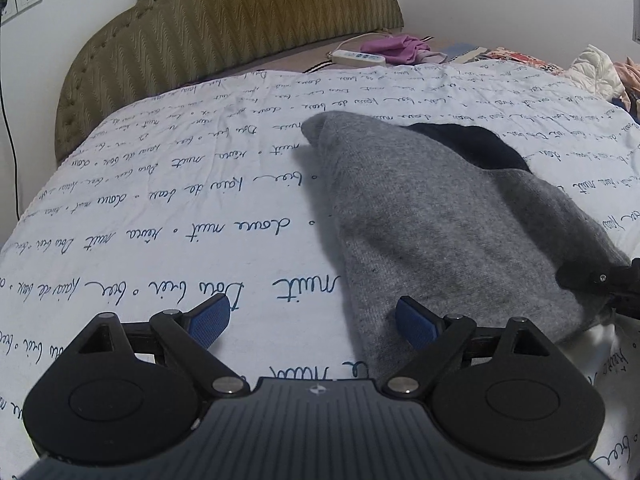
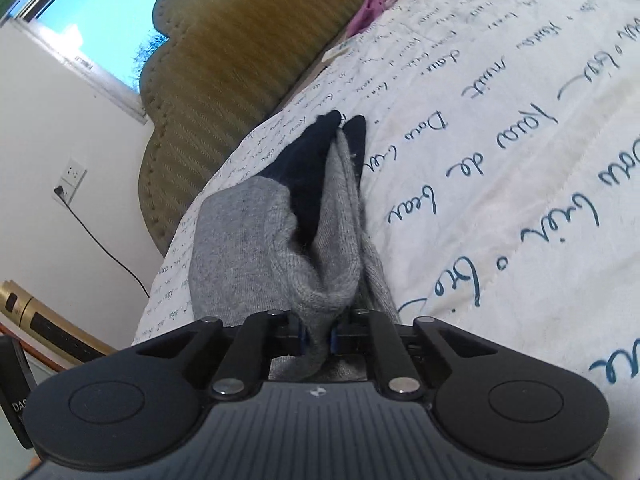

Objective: Fold small clothes
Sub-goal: 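Roll both tools to turn the held sweater over, then lower the turned sweater onto the bed sheet with both tools, then open both tools and release the folded sweater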

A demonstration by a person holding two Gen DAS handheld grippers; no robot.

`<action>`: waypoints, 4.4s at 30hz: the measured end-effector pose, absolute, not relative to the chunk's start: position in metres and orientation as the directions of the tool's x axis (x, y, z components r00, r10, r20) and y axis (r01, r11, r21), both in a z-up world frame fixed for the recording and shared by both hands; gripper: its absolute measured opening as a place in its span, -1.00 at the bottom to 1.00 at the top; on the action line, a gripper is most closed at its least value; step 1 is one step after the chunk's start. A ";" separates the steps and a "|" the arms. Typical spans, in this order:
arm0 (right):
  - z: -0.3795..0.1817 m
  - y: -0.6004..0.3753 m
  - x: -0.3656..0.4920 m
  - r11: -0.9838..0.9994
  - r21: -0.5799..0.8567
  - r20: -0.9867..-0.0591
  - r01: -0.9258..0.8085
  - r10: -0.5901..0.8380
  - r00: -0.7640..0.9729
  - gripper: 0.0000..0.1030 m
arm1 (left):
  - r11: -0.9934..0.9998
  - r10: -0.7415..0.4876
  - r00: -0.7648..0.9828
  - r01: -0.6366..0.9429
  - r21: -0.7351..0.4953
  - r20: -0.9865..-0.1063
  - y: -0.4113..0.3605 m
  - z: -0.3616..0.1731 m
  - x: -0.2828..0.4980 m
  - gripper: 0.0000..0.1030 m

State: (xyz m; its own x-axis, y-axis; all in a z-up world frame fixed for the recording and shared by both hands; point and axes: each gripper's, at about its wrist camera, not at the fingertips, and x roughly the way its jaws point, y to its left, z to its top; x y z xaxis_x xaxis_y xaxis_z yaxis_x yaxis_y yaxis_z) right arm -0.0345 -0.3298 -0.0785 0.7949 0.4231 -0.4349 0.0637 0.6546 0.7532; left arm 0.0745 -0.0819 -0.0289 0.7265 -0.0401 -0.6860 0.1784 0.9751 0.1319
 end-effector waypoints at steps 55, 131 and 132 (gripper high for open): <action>-0.066 -0.363 0.174 0.758 0.646 -0.514 -0.088 0.518 0.683 -0.54 | 0.820 -0.565 0.515 0.263 -0.509 -0.645 -0.076 -0.059 0.302 -0.14; -0.078 -0.362 0.013 0.761 0.649 -0.542 0.005 0.458 0.705 -0.72 | 0.799 -0.593 0.492 0.262 -0.540 -0.638 -0.028 -0.065 0.117 -0.67; -0.077 -0.364 0.012 0.754 0.657 -0.535 0.009 0.457 0.711 -0.73 | 0.794 -0.597 0.499 0.261 -0.549 -0.628 -0.026 -0.063 0.114 -0.71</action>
State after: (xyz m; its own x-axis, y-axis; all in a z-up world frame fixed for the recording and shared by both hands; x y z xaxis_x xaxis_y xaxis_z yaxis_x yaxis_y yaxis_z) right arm 0.0117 -0.3638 -0.0771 0.7106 0.4573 -0.5347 0.0092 0.7539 0.6569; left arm 0.1138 -0.0264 -0.0627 0.4987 -0.5974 -0.6280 0.2609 0.7944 -0.5485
